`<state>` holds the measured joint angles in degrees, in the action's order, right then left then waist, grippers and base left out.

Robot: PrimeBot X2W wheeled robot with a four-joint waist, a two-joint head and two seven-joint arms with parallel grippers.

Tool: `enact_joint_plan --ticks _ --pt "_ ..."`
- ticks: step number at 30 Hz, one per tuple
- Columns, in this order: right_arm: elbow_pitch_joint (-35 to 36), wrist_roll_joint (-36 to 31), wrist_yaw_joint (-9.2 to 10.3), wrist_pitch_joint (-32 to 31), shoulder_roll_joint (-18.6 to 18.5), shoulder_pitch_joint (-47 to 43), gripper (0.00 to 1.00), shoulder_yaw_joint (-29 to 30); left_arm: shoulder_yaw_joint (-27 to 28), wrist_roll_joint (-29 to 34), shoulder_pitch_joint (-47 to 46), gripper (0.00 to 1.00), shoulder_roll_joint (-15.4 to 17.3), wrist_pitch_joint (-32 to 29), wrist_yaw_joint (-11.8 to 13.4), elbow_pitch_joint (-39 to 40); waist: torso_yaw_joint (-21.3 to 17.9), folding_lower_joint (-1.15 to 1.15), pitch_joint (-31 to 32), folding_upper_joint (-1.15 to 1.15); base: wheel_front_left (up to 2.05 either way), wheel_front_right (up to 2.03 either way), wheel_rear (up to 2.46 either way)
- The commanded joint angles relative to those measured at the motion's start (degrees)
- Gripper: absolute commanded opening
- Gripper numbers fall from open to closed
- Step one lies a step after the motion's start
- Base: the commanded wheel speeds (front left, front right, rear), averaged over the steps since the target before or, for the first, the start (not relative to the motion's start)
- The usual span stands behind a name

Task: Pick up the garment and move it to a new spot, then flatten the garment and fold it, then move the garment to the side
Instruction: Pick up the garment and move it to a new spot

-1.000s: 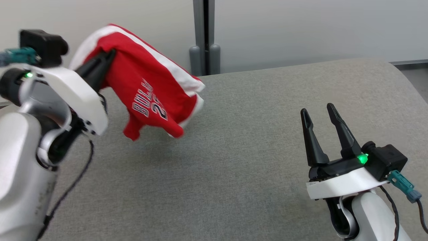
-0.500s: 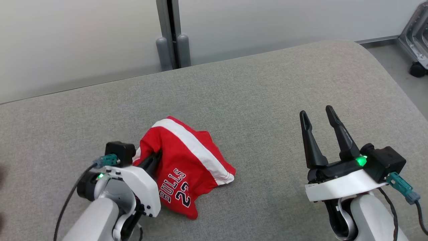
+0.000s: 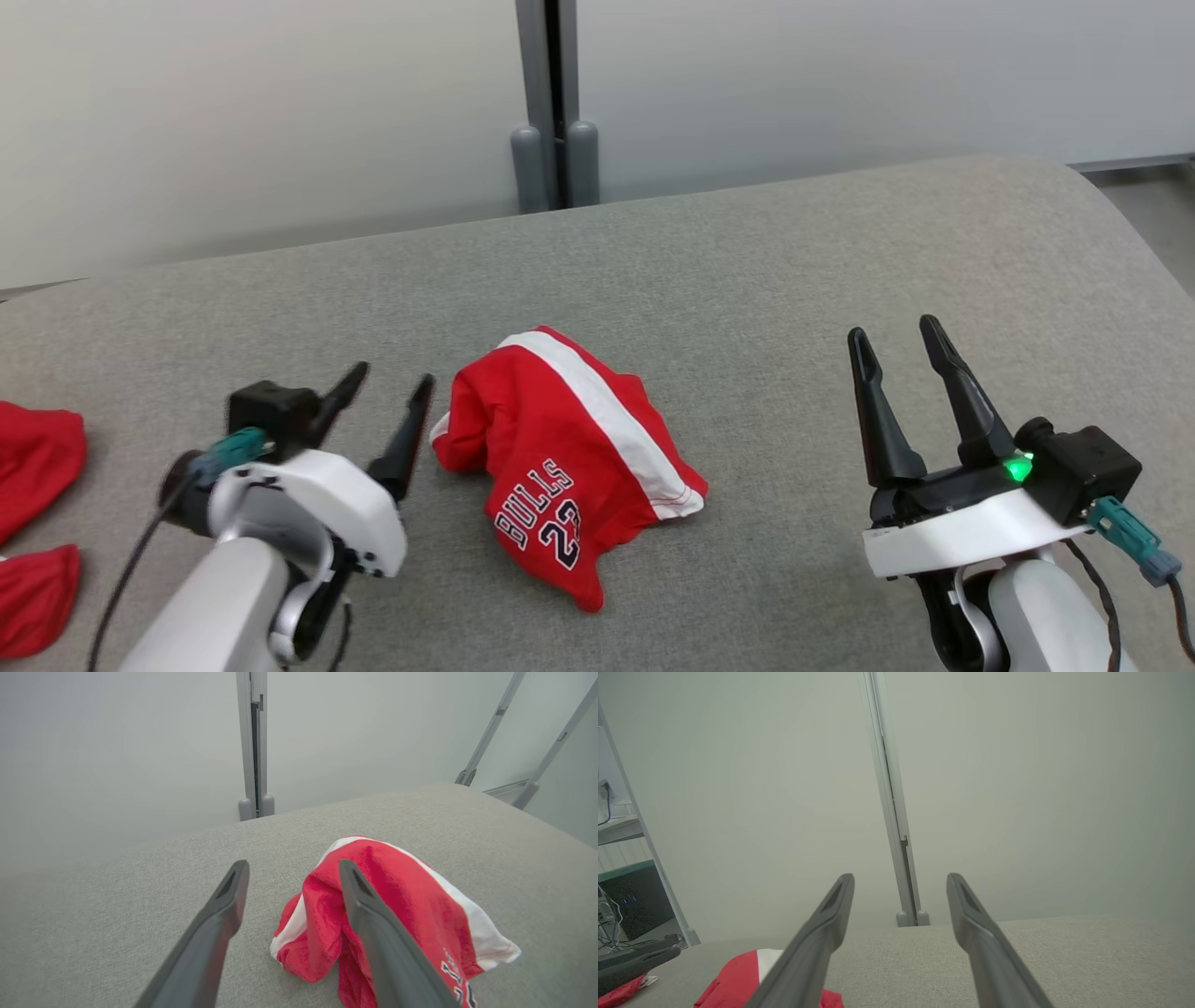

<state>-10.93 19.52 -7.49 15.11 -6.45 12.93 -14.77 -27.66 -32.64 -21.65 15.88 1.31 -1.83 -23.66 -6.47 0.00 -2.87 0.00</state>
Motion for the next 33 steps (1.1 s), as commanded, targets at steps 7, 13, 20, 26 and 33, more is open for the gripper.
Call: enact_joint_plan --ticks 7,13,20,26,33 --pt "0.3 -0.4 0.00 0.1 -0.5 -1.7 1.00 1.2 5.7 -0.2 5.8 1.00 5.3 4.9 5.3 9.4 2.7 0.00 2.1 0.00 0.00 0.00 0.00" --pt "1.1 -1.1 0.00 0.1 -0.2 -3.7 1.00 3.8 9.6 1.3 13.1 1.00 7.1 11.6 9.2 14.7 3.3 0.00 2.8 0.00 0.00 0.00 0.00" --pt "1.5 -2.5 0.00 0.1 -0.7 -6.3 1.00 5.9 14.9 4.7 20.5 1.00 5.3 13.9 12.5 19.9 3.2 0.00 3.1 0.00 0.00 0.00 0.00" --pt "1.1 -3.2 0.00 0.1 -0.8 -6.9 1.00 6.2 18.1 7.9 24.3 1.00 2.9 13.9 11.7 22.3 2.8 0.00 3.2 0.00 0.00 0.00 0.00" --pt "0.4 -2.9 0.00 0.1 -0.8 -6.4 1.00 5.8 19.7 9.2 24.6 1.00 0.6 13.9 9.8 21.5 2.9 0.00 3.3 0.00 0.00 0.00 0.00"
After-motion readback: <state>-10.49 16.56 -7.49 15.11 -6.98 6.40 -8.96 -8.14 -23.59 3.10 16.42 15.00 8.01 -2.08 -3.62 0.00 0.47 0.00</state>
